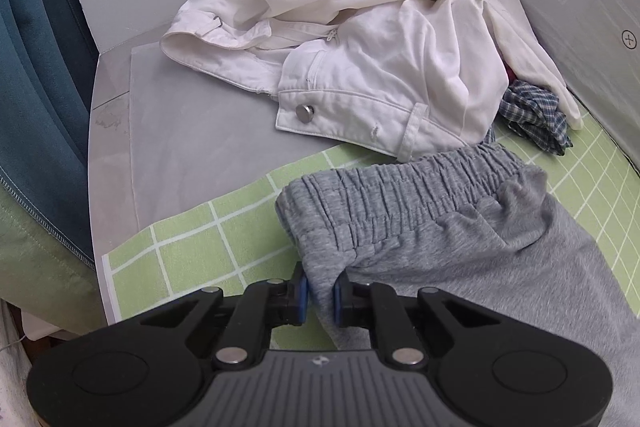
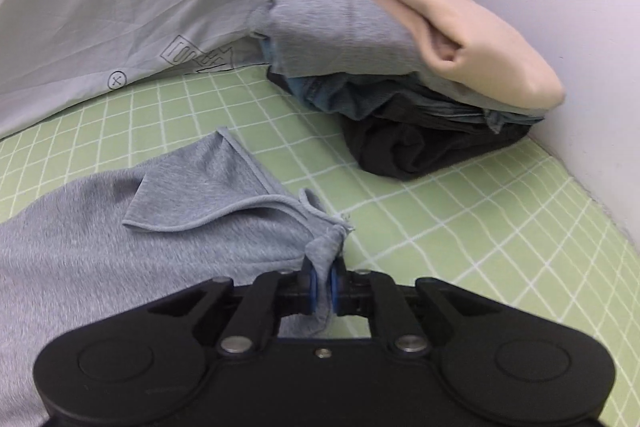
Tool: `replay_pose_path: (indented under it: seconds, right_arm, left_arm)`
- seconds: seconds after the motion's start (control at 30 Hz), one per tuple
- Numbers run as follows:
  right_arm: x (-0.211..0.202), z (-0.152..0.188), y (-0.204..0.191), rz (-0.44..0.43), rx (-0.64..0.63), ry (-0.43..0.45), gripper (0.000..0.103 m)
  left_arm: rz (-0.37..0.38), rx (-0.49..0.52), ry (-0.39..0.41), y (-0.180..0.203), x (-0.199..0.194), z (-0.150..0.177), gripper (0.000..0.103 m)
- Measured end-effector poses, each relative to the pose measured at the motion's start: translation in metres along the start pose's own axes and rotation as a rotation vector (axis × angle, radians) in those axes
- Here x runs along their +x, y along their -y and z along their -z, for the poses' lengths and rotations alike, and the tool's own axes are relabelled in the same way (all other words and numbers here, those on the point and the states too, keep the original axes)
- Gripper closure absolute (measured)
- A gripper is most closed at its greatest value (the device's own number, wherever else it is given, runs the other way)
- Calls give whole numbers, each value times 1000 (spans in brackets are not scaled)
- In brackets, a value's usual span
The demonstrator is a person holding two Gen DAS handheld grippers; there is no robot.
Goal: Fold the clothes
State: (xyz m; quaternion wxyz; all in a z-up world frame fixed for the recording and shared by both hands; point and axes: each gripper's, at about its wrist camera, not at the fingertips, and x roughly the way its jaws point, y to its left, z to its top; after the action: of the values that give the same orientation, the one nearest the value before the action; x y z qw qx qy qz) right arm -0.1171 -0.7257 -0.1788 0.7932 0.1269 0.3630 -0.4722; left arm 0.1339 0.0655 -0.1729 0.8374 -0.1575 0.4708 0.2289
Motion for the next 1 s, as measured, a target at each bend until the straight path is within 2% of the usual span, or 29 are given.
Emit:
replay_pose_path:
  seconds: [0.07,0.13,0.23,0.3,0.37,0.4,0.5,0.57,0.7,0.8,1.0]
  right_arm:
    - [-13,10,38,47,18,-4,96]
    - [-20,26,69,49,35,-29,96]
    - [-22,50,88,24,-1,-95,91]
    - [-29,59,86,53,-52,-84,74]
    - [-38,60,81,72,-77,-36,41]
    - [-42,60,78,82,-89,-12,37]
    - [-50,56,68,65,-127,41,36]
    - [-49,53,57,24,-174,62,35]
    - [-35,50,28,-55,-315,58,37]
    - [-27,48,18,-95,-342,56,38]
    - [-18,45,10,-172,-325,39,37]
  left_arm:
    - [9,11,-18,1,-2,10,89]
    - [14,21,-37,1,-4,20,86]
    - [-21,38,-63,4,-5,37,78]
    - [-47,55,-48,6,-16,42,68]
    - [-50,58,-6,7,-31,43,58]
    - [-52,58,17,7,-38,43,52]
    - [-54,44,90,11,-62,44,41]
    - [-37,46,123,20,-75,49,40]
    - [47,129,121,61,-91,69,35]
    - [97,248,113,102,-96,94,30]
    - [164,511,55,188,-91,145,30]
